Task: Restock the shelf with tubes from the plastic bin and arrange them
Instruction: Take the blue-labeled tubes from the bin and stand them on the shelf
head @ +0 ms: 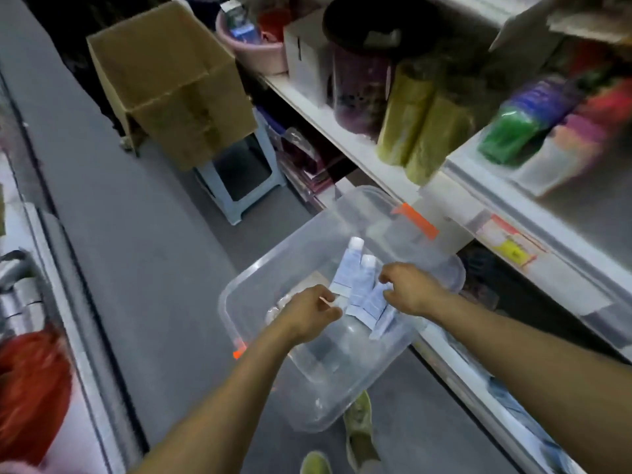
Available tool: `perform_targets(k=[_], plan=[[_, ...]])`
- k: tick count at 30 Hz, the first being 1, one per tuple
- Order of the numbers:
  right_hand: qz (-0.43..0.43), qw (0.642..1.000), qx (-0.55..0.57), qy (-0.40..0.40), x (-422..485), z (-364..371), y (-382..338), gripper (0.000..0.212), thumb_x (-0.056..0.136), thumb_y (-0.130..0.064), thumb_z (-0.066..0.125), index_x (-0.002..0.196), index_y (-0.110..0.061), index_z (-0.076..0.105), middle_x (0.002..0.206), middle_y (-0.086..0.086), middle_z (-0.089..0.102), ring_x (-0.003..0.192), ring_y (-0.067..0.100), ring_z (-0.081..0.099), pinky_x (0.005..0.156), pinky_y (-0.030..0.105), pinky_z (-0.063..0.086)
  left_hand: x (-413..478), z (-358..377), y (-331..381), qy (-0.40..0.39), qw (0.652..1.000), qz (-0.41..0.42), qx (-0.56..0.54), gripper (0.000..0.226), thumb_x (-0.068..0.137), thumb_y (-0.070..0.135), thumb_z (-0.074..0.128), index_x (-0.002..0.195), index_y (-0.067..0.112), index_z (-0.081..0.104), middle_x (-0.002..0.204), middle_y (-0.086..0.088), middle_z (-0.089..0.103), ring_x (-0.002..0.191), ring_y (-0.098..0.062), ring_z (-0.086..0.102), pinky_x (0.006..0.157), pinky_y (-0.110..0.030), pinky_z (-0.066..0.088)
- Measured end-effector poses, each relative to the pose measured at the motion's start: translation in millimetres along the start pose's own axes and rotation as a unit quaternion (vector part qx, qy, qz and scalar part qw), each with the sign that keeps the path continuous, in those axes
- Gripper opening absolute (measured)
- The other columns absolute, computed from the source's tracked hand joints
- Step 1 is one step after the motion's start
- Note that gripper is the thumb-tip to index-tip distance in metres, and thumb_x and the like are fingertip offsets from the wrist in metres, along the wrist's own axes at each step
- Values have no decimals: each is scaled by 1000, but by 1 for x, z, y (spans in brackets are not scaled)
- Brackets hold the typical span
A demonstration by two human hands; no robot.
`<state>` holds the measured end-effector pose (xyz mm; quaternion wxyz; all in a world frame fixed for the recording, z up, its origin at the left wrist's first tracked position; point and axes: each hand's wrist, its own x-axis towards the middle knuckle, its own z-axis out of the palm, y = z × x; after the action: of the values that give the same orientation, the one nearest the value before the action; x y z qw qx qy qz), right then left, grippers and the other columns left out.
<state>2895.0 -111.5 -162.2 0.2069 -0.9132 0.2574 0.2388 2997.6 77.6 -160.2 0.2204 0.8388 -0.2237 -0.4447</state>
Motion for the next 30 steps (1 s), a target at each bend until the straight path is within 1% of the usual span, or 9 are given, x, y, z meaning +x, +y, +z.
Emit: perform_targets(k=[2, 5, 8, 11, 13, 17, 22, 26, 30], plan=[[2, 999, -45, -28, 39, 18, 10, 32, 90, -13, 52, 121, -11, 56, 128, 10, 54, 121, 27, 47, 94, 33, 44, 46, 9, -1, 5, 1000, -12, 2, 35, 89, 31, 64, 120, 17, 58, 112, -3, 64, 102, -22, 61, 90, -27, 46], [-4, 991, -117, -59, 84, 43, 25, 35, 89, -10, 52, 124, -9, 49, 129, 10, 48, 126, 28, 39, 94, 35, 42, 107, 30, 1, 47, 998, -29, -13, 37, 91, 25, 61, 123, 9, 53, 120, -9, 61, 108, -27, 58, 90, -30, 45], [-7, 983, -158, -90, 116, 64, 40, 45, 85, -9, 54, 129, -10, 43, 132, 10, 43, 131, 29, 33, 97, 40, 41, 156, 55, -3, 98, 993, -50, -37, 50, 88, 21, 61, 131, 4, 43, 130, -15, 53, 118, -32, 52, 96, -33, 40], [-32, 970, -209, -122, 133, 76, 49, 46, 86, -12, 58, 129, -10, 45, 131, 9, 45, 132, 29, 32, 95, 40, 44, 188, 75, -5, 132, 989, -66, -14, 46, 83, 19, 62, 123, 2, 45, 122, -18, 55, 112, -36, 53, 93, -39, 45], [-58, 957, -259, -120, 138, 78, 50, 41, 85, -11, 60, 126, -8, 51, 129, 8, 47, 130, 30, 33, 93, 39, 44, 196, 83, -5, 138, 987, -83, 14, 40, 83, 22, 61, 116, 4, 48, 117, -16, 59, 107, -35, 57, 88, -38, 46], [-124, 920, -359, -102, 142, 68, 44, 35, 87, -22, 61, 121, -17, 61, 132, 5, 47, 130, 29, 32, 100, 36, 33, 194, 85, -10, 75, 992, -100, 18, 37, 90, 36, 55, 116, 9, 54, 116, -12, 65, 105, -32, 61, 79, -32, 43], [-125, 897, -405, -123, 121, 54, 34, 37, 88, -28, 59, 124, -21, 57, 135, 5, 45, 129, 25, 32, 102, 35, 31, 165, 64, -21, 66, 993, -101, -1, 31, 92, 31, 55, 115, 11, 55, 111, -11, 66, 99, -31, 61, 75, -29, 41], [-120, 899, -412, -83, 84, 35, 27, 35, 87, -26, 59, 121, -19, 59, 128, 6, 54, 125, 25, 40, 104, 34, 28, 116, 49, -22, 85, 992, -78, -45, 30, 90, 31, 59, 110, 11, 52, 106, -9, 66, 96, -29, 62, 75, -31, 43], [-78, 931, -357, -1, 27, 12, 15, 33, 85, -22, 58, 118, -17, 55, 114, 5, 64, 111, 26, 54, 97, 32, 32, 49, 35, -21, 122, 982, -32, -138, 29, 85, 26, 65, 103, 24, 42, 89, -4, 65, 84, -27, 65, 81, -41, 53]])
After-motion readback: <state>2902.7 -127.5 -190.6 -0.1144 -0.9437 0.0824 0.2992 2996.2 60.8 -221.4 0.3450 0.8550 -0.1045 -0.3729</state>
